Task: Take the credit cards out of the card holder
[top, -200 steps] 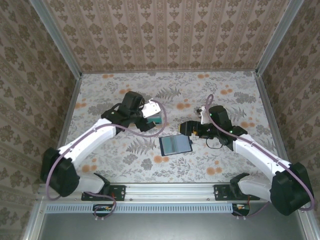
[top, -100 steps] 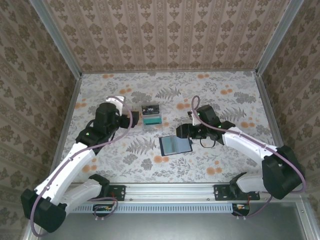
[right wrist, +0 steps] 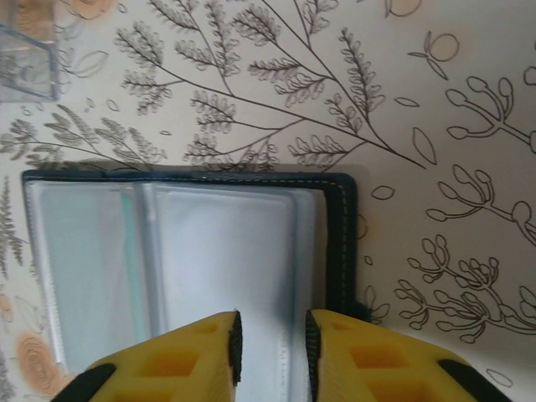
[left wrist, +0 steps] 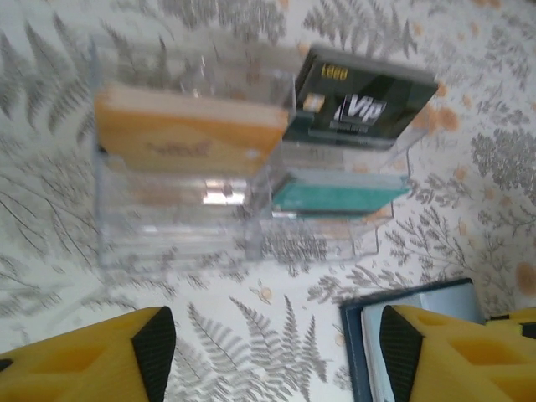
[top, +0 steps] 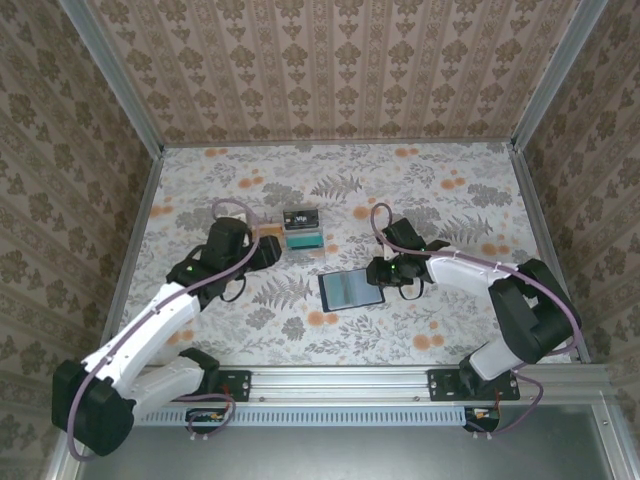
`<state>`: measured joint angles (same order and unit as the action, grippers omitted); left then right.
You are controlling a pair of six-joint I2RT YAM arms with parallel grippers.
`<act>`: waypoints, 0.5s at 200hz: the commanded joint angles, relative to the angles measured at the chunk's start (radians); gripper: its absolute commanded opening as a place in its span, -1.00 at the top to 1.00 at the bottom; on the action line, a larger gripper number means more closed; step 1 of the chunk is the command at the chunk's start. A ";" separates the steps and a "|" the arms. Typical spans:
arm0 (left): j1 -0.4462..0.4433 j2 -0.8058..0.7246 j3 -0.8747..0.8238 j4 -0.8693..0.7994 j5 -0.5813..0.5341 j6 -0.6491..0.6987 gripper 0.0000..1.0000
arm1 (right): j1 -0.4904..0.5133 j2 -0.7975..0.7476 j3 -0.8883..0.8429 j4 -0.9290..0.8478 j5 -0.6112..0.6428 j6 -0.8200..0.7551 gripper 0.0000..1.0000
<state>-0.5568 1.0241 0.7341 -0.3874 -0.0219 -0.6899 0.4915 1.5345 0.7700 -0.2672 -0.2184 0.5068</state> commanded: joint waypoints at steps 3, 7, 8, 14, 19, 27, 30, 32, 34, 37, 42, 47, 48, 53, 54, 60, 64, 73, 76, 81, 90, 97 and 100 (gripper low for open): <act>-0.048 0.077 0.012 -0.044 0.020 -0.125 -0.20 | 0.005 0.021 -0.039 0.010 0.014 0.035 0.47; -0.055 0.090 0.012 -0.041 0.019 -0.139 -0.15 | 0.008 0.021 -0.045 0.013 0.012 0.043 0.48; -0.057 0.093 0.013 -0.041 0.019 -0.142 -0.14 | 0.008 0.020 -0.046 0.014 0.012 0.044 0.49; -0.066 0.113 0.014 -0.030 0.023 -0.159 -0.13 | 0.014 0.018 -0.052 0.018 0.011 0.057 0.50; -0.078 0.127 0.012 -0.013 0.034 -0.166 -0.13 | 0.019 0.013 -0.061 0.023 0.013 0.067 0.51; -0.101 0.147 0.008 0.019 0.046 -0.173 -0.14 | 0.027 0.006 -0.071 0.026 0.016 0.082 0.52; -0.111 0.155 0.007 0.028 0.049 -0.175 -0.14 | 0.032 0.004 -0.075 0.028 0.016 0.088 0.52; -0.118 0.160 0.004 0.038 0.051 -0.176 -0.14 | 0.035 0.002 -0.077 0.029 0.016 0.091 0.52; -0.123 0.166 0.005 0.045 0.052 -0.178 -0.14 | 0.037 0.000 -0.080 0.032 0.015 0.096 0.53; -0.134 0.173 0.006 0.054 0.053 -0.180 -0.14 | 0.041 -0.002 -0.085 0.034 0.015 0.102 0.52; -0.147 0.189 0.005 0.071 0.058 -0.183 -0.14 | 0.048 -0.007 -0.092 0.041 0.016 0.115 0.53; -0.158 0.204 0.006 0.087 0.071 -0.180 -0.14 | 0.055 -0.011 -0.098 0.046 0.014 0.125 0.53; -0.161 0.207 0.007 0.091 0.074 -0.180 -0.14 | 0.057 -0.012 -0.100 0.048 0.014 0.128 0.53; -0.172 0.224 0.010 0.101 0.086 -0.178 -0.12 | 0.065 -0.014 -0.104 0.052 0.012 0.136 0.53; -0.173 0.228 0.011 0.103 0.088 -0.178 -0.12 | 0.067 -0.014 -0.105 0.052 0.013 0.137 0.54; -0.184 0.252 0.017 0.109 0.099 -0.181 -0.11 | 0.077 -0.014 -0.107 0.053 0.014 0.143 0.53; -0.189 0.266 0.019 0.116 0.113 -0.183 -0.10 | 0.081 -0.016 -0.108 0.053 0.018 0.147 0.53; -0.200 0.296 0.022 0.145 0.146 -0.183 -0.08 | 0.086 -0.017 -0.109 0.053 0.024 0.156 0.53; -0.203 0.306 0.024 0.156 0.158 -0.184 -0.04 | 0.087 -0.019 -0.109 0.053 0.026 0.159 0.53; -0.208 0.325 0.028 0.167 0.170 -0.188 -0.01 | 0.087 -0.018 -0.111 0.054 0.029 0.165 0.53; -0.218 0.355 0.032 0.185 0.185 -0.198 0.03 | 0.088 -0.022 -0.115 0.056 0.033 0.172 0.53; -0.224 0.377 0.036 0.206 0.202 -0.198 0.13 | 0.090 -0.023 -0.117 0.058 0.035 0.175 0.54; -0.227 0.386 0.038 0.212 0.208 -0.199 0.17 | 0.091 -0.024 -0.117 0.056 0.037 0.174 0.53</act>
<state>-0.7643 1.3544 0.7364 -0.2638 0.1032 -0.8604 0.5720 1.5166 0.6872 -0.1757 -0.2119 0.6373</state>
